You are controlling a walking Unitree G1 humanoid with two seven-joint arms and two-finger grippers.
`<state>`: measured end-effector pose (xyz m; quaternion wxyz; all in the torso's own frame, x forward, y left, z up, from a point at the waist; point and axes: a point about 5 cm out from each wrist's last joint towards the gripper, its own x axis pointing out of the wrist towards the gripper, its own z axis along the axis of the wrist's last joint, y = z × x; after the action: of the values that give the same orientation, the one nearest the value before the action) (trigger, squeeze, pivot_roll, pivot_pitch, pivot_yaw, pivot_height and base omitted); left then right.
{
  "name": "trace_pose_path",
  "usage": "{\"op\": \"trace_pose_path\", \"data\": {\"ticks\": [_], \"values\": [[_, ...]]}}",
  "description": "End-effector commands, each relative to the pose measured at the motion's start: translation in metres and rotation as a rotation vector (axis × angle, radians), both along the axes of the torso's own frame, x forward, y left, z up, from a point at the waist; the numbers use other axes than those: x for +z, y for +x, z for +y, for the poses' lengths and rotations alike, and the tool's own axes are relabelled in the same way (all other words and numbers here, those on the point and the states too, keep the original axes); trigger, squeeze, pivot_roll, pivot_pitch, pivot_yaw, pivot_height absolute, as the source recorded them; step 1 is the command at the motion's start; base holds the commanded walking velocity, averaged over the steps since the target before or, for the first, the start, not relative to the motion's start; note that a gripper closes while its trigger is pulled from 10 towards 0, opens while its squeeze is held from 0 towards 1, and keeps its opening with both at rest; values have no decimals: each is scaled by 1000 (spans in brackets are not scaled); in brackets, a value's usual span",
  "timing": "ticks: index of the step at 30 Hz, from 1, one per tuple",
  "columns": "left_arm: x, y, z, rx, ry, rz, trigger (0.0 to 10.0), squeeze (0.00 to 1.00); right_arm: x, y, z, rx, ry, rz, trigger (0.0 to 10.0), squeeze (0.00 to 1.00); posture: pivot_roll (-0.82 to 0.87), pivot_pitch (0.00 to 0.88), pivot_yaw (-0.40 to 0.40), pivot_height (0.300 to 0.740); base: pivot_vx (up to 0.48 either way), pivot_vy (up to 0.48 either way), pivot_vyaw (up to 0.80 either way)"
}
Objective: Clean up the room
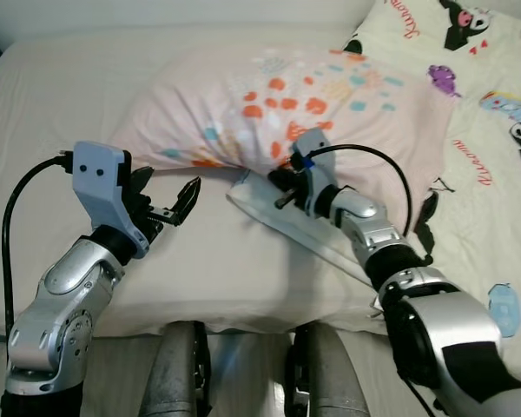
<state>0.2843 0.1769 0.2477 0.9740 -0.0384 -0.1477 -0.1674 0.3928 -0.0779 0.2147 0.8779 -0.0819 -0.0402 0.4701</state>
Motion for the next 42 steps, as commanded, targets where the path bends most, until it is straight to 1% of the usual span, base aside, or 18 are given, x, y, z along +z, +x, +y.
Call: {"op": "trace_pose_path", "data": {"ticks": [1,3,5,8,10,18,23,24,25,26,27,29,31,33,35,36,39,42], "values": [[-6,-1,4,22,-5,6,10000,0,-9,-18,23,243,27,72,0,0,119,352,-29,627,0,0,0],[-6,-1,4,22,-5,6,10000,0,-9,-18,23,243,27,72,0,0,119,352,-29,627,0,0,0],[-5,0,6,29,-3,0,10000,0,-13,-50,19,486,-6,133,0,0,115,346,-31,627,0,0,0],[-5,1,7,32,-1,-3,10000,0,-19,-73,11,610,-54,175,0,0,113,345,-32,627,0,0,0],[-5,1,8,36,0,-6,10000,0,-34,-107,-13,751,-159,262,0,0,112,346,-30,627,0,0,0],[-7,2,9,38,1,-6,10000,0,-39,-141,-52,811,-259,380,0,0,98,342,-18,627,0,0,0],[-12,10,9,77,20,18,10000,0,-36,-133,-71,601,-357,290,0,0,92,341,-2,627,0,0,0],[-16,14,13,117,32,40,10000,0,-38,-125,-72,514,-393,230,5451,0,92,344,-1,627,0,0,0],[-16,14,13,117,32,40,10000,0,-38,-125,-72,514,-393,230,5451,0,92,344,-1,627,0,0,0],[-19,17,17,164,61,61,10000,0,-40,-115,-72,426,-423,173,10000,0,89,344,0,627,0,0,0],[-19,17,17,164,61,61,10000,0,-40,-115,-72,426,-423,173,10000,0,89,344,0,627,0,0,0],[-30,23,28,246,80,131,10000,0,-41,-89,-71,152,-466,23,10000,1000,74,335,-2,627,0,0,0],[-34,24,31,267,92,148,10000,0,-41,-82,-70,62,-464,-19,10000,1000,72,333,-4,627,0,0,0],[-38,25,35,291,90,170,10000,0,-38,-75,-68,-37,-390,-40,10000,1000,70,329,-4,627,0,0,0],[-41,25,37,305,81,178,10000,0,-30,-69,-63,-167,-161,-23,10000,1000,65,308,-14,627,0,0,0],[-41,25,37,305,81,178,10000,0,-30,-69,-63,-167,-161,-23,10000,1000,65,308,-14,627,0,0,0],[-40,25,43,331,69,168,10000,0,-4,-67,-60,-307,248,-1,10000,1000,60,286,-17,627,0,0,0],[-40,26,45,341,64,167,10000,0,7,-68,-62,-330,400,4,10000,1000,52,276,-18,627,0,0,0]]}}
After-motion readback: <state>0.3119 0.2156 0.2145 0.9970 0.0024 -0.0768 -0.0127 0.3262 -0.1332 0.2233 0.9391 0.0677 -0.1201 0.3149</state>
